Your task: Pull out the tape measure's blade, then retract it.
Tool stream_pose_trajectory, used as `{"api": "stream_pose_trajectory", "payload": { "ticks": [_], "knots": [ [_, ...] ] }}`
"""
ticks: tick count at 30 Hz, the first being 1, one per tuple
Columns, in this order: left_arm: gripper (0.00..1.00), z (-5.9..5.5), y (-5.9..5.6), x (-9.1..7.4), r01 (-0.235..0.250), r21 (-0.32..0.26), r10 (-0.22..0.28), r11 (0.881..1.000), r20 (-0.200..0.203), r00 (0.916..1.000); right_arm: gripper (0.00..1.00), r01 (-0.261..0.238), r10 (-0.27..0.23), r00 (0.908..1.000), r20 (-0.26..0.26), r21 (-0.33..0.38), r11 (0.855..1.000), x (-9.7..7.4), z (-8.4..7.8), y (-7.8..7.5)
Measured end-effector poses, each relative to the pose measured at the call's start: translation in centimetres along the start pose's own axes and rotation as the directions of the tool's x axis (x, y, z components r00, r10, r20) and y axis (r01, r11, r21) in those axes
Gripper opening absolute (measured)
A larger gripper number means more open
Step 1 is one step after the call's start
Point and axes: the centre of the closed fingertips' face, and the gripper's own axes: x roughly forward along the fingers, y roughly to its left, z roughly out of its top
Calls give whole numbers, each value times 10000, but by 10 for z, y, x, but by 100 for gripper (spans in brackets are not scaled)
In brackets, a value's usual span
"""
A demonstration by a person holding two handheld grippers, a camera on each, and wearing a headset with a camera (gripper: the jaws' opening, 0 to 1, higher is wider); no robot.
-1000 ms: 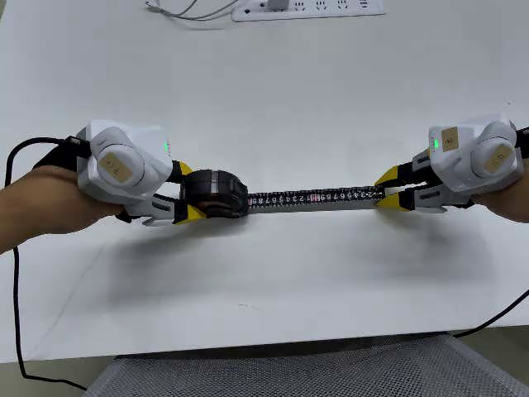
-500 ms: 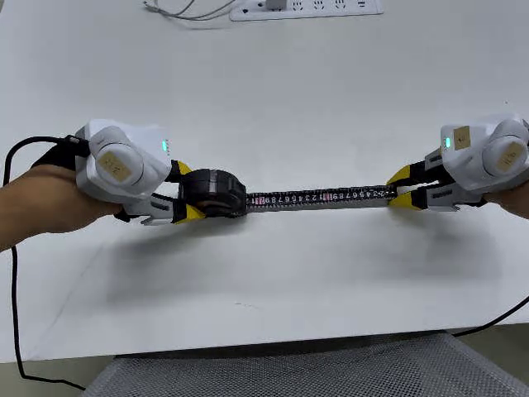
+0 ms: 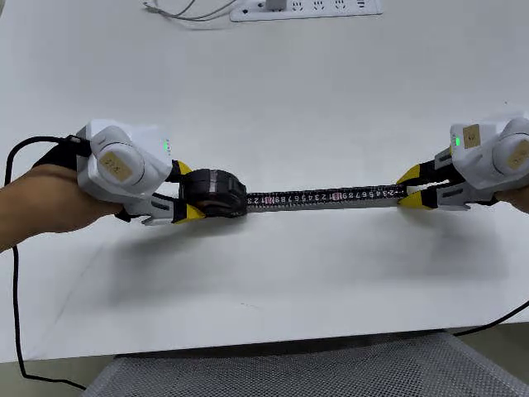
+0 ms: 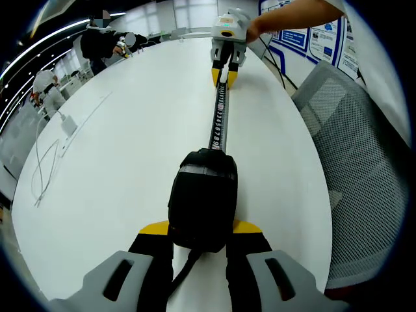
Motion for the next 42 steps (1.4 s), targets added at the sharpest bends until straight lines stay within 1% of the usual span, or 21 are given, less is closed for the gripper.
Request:
{"api": "stream_pose_trajectory", "payload": {
  "ticks": [8,12,24,25,28,31,34,40,42],
  "knots": [
    [26,0,0,0,-30,15,30,10000,-20,10000,8,34,-36,9999,-107,-120,9999,0,-2,-1],
    [26,0,0,1,-71,26,71,10000,-58,10000,9,-31,29,9999,-150,-152,9999,0,-2,-1],
    [27,1,0,1,-124,16,124,9999,-89,9999,9,-71,69,9997,-253,-78,9999,0,-2,0],
    [27,1,0,1,-118,-68,117,9999,-89,9999,10,-102,98,9995,-288,-141,9998,0,-2,0],
    [27,1,0,1,-107,-43,107,9999,-112,9999,10,-175,147,9978,-644,-423,9990,1,-1,0],
    [27,1,1,1,-91,-91,90,9999,-110,9999,10,-272,252,9975,-655,-298,9992,1,-2,0],
    [27,1,1,1,-87,-105,85,9999,-203,9998,11,-296,273,9973,-688,-319,9991,1,-2,0],
    [27,1,0,1,-86,-142,83,9999,-253,9996,11,-355,332,9965,-773,-287,9990,1,-2,-1],
    [27,1,1,1,-89,-137,86,9999,-247,9997,11,-364,349,9962,-795,-180,9992,1,-3,-1]
  ]
}}
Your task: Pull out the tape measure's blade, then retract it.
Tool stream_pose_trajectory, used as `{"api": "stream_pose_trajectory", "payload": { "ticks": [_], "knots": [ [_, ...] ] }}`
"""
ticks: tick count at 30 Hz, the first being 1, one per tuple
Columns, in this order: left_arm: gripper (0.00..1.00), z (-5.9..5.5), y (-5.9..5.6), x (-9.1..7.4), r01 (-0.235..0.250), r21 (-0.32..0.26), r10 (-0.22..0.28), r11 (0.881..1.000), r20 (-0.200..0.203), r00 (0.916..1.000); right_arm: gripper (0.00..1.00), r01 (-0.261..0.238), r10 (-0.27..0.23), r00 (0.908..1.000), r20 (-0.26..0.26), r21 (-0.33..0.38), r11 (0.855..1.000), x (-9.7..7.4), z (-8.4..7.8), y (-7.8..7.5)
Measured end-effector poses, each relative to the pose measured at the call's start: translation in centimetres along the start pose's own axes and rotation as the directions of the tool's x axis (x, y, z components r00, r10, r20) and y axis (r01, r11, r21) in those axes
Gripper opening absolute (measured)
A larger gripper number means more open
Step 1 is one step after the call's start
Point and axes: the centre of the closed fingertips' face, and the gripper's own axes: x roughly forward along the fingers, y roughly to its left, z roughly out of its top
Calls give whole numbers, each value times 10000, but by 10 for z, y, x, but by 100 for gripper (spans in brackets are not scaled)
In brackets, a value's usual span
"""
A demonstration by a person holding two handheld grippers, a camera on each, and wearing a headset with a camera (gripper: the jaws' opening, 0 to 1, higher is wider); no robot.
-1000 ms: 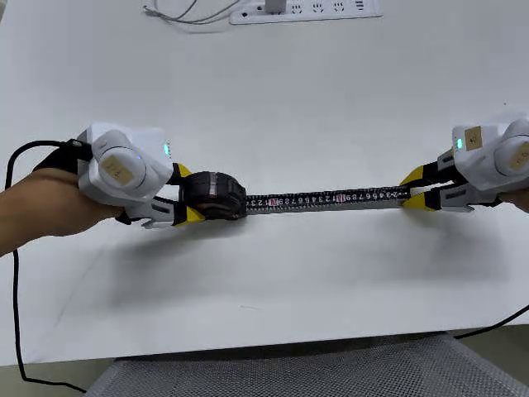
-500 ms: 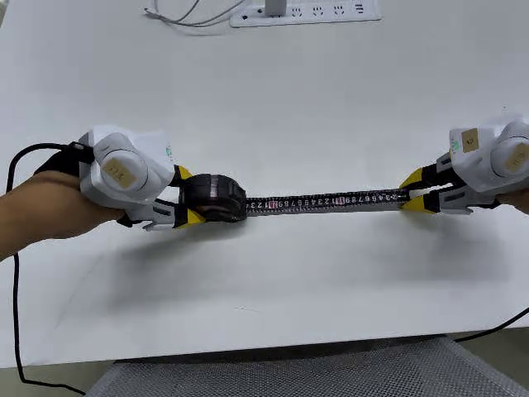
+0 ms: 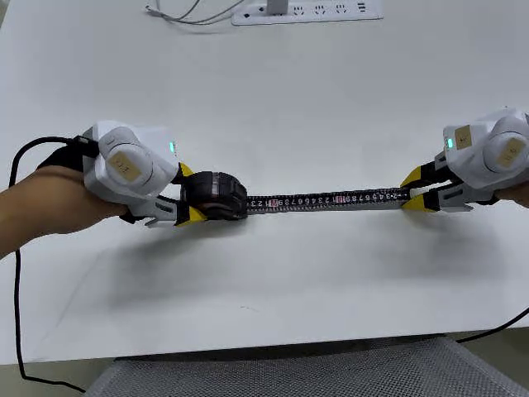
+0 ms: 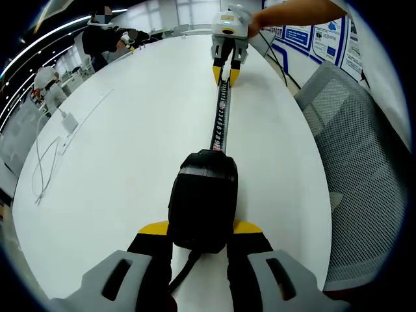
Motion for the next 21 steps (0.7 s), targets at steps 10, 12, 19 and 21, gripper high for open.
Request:
{"api": "stream_pose_trajectory", "payload": {
  "ticks": [10,12,19,21],
  "knots": [
    [28,1,0,0,0,15,0,10000,20,10000,12,54,-54,10000,-79,22,10000,-1,0,0],
    [28,1,0,-1,-23,83,23,10000,56,10000,12,76,-76,10000,-58,54,10000,-1,0,0],
    [29,1,-1,-1,52,17,-53,10000,50,10000,20,-7,4,10000,65,409,9992,-2,1,0],
    [31,1,0,-2,-45,25,45,10000,49,10000,21,52,-52,10000,-2,407,9992,-2,-1,1]
  ]
}}
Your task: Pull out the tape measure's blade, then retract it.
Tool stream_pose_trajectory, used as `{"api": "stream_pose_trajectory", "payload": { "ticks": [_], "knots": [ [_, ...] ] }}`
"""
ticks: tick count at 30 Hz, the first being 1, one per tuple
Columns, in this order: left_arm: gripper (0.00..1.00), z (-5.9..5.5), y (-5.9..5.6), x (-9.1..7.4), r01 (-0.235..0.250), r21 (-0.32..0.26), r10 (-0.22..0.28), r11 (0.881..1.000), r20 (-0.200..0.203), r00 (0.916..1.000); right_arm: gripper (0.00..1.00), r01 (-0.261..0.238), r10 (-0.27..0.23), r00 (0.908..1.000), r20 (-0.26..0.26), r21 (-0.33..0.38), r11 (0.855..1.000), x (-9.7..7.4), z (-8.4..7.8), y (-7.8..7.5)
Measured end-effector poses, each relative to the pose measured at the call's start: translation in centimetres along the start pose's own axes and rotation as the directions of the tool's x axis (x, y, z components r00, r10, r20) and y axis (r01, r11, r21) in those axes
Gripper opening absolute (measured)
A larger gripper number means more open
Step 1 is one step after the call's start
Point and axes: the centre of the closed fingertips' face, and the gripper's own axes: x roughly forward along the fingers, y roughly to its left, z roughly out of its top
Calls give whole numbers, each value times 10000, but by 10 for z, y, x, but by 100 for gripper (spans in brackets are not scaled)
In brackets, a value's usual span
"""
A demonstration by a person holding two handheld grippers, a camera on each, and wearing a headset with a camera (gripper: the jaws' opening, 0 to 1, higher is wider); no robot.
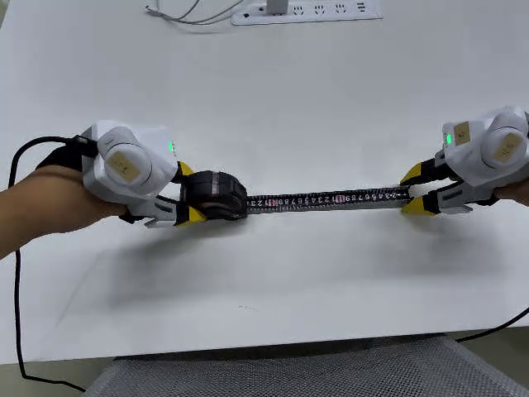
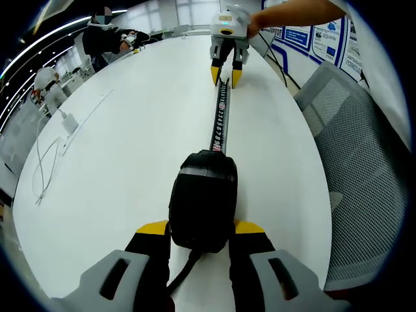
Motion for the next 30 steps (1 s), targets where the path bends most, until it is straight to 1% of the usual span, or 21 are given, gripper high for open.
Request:
{"api": "stream_pose_trajectory", "payload": {
  "ticks": [3,5,6,8,10,11,12,18,21,22,24,26,27,28,29,30],
  "knots": [
    [32,0,0,0,-4,-88,4,10000,51,10000,20,22,-23,9999,166,36,10000,-2,1,1],
    [31,1,0,-1,18,-66,-18,10000,74,10000,20,38,-40,9999,168,99,9999,-2,0,0],
    [31,2,1,-1,-33,-73,34,10000,144,9999,20,41,-44,9998,185,154,9999,-2,0,1],
    [31,5,0,-4,47,-232,-42,9997,242,9997,21,88,-95,9996,281,223,9997,-4,1,0],
    [32,6,1,-4,-39,-210,45,9998,288,9996,22,97,-140,9977,664,655,9978,-5,7,1],
    [34,7,0,-5,-25,-303,35,9995,331,9994,23,-24,-91,9942,1070,1068,9943,-6,13,2],
    [34,7,0,-6,-43,-360,57,9993,370,9993,24,-24,-100,9938,1108,1113,9938,-6,14,2],
    [36,8,2,-10,-147,-404,167,9991,491,9987,24,18,-147,9931,1162,1105,9939,-7,15,2],
    [37,8,1,-14,-242,-406,264,9989,533,9982,25,172,-335,9906,1328,1225,9923,-11,19,0],
    [38,9,1,-16,-305,-485,335,9984,634,9974,25,221,-405,9892,1410,1292,9914,-12,20,0],
    [39,10,0,-19,-317,-910,399,9953,895,9952,26,281,-551,9837,1712,1565,9873,-15,25,0],
    [41,9,1,-24,-456,-984,554,9941,995,9935,26,251,-646,9783,1969,1970,9801,-17,31,2],
    [41,9,1,-26,-495,-1102,619,9927,1118,9918,27,275,-718,9756,2076,2092,9775,-18,33,2],
    [43,12,1,-28,-497,-1380,690,9892,1386,9879,29,316,-800,9730,2165,2185,9753,-19,35,2],
    [43,15,1,-33,-467,-1778,767,9830,1658,9832,30,371,-883,9710,2223,2251,9736,-20,36,3],
    [45,16,1,-36,-540,-1898,878,9803,1743,9808,32,364,-907,9699,2262,2334,9717,-21,38,4]
  ]
}}
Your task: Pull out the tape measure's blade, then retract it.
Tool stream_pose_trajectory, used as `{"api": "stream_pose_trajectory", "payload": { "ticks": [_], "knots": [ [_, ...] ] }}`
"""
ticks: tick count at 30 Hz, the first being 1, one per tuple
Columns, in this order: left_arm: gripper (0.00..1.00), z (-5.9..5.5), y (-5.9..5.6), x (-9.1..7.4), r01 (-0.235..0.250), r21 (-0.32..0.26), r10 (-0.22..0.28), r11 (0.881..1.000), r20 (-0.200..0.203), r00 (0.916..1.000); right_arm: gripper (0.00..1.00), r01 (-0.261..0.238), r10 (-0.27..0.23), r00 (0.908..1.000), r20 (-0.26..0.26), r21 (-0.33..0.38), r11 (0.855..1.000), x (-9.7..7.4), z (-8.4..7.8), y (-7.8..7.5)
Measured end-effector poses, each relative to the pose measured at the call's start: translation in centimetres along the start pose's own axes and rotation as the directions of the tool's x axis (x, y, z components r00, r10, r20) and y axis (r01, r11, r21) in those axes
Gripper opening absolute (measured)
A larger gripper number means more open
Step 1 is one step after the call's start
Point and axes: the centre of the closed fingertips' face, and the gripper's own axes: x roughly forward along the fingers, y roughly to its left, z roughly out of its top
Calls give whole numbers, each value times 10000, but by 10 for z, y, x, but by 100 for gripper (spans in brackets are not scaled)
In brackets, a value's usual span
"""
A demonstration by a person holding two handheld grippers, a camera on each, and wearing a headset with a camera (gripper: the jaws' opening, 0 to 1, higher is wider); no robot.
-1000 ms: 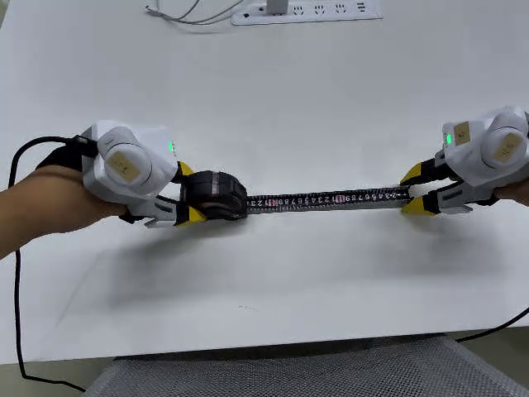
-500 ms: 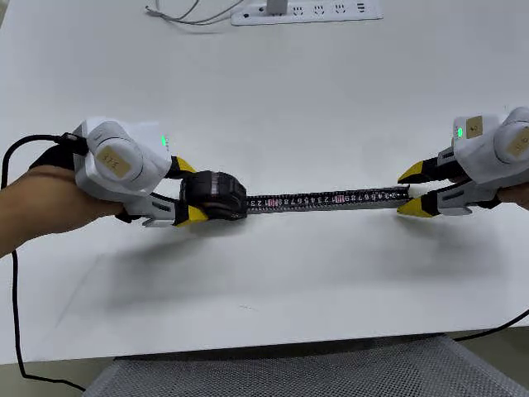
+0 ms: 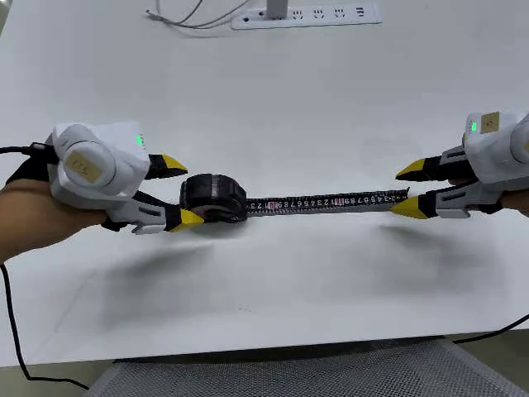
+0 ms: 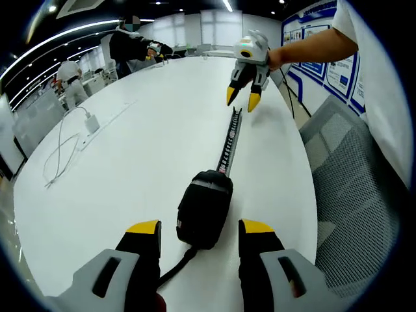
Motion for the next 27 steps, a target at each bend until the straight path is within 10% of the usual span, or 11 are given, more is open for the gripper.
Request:
{"api": "stream_pose_trajectory", "payload": {
  "ticks": [4,27],
  "knots": [
    [49,4,2,-15,-458,-480,484,9978,538,9974,38,270,-276,9992,277,229,9994,-3,5,3],
    [62,-27,-18,-39,-1644,-2307,1848,9590,698,9803,56,1568,-1698,9814,897,1362,9782,-13,11,29]
  ]
}}
